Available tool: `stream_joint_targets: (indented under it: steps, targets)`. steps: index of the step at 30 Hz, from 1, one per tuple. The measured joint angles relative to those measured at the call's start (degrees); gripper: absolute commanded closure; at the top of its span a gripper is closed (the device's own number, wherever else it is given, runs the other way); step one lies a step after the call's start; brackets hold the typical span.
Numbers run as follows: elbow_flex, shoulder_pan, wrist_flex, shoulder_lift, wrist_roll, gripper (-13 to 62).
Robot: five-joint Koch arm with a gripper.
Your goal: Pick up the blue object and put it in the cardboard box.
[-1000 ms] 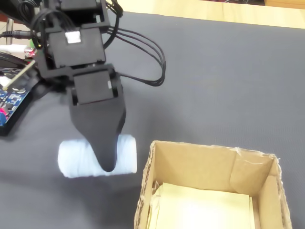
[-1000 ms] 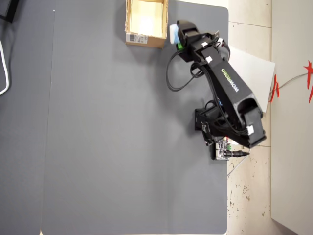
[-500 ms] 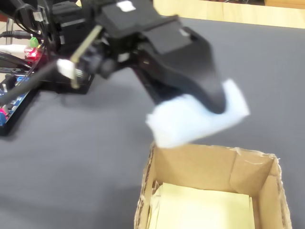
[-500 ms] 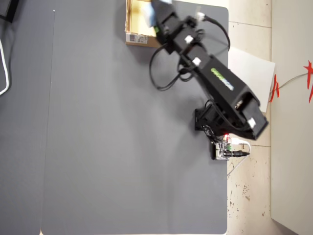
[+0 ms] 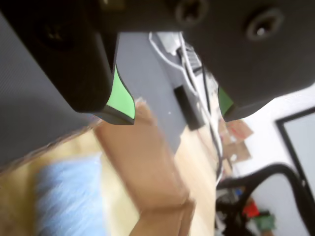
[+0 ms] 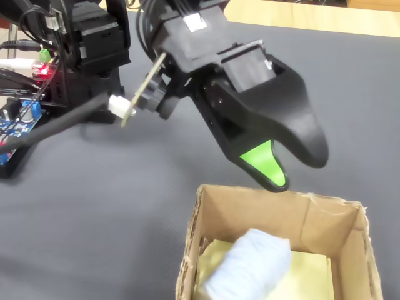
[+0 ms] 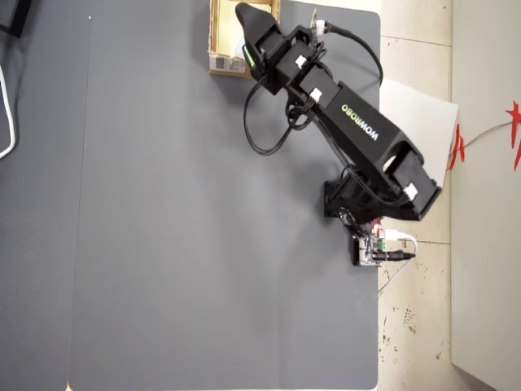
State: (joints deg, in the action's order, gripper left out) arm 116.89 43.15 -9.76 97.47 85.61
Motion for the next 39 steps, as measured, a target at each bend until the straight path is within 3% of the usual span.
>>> stream_joint_targets:
  steps: [6,20,29,39]
  targets:
    - [1.67,-7.21,0.09,6.15,0.0,15.7]
    - [29.62,-29.09,0.0,25.66,1.76,15.7]
    - [43.42,-34.28,0.09,32.78,2.29,15.7]
    - [53.96,-35.42,4.92,33.31,7.21,14.9]
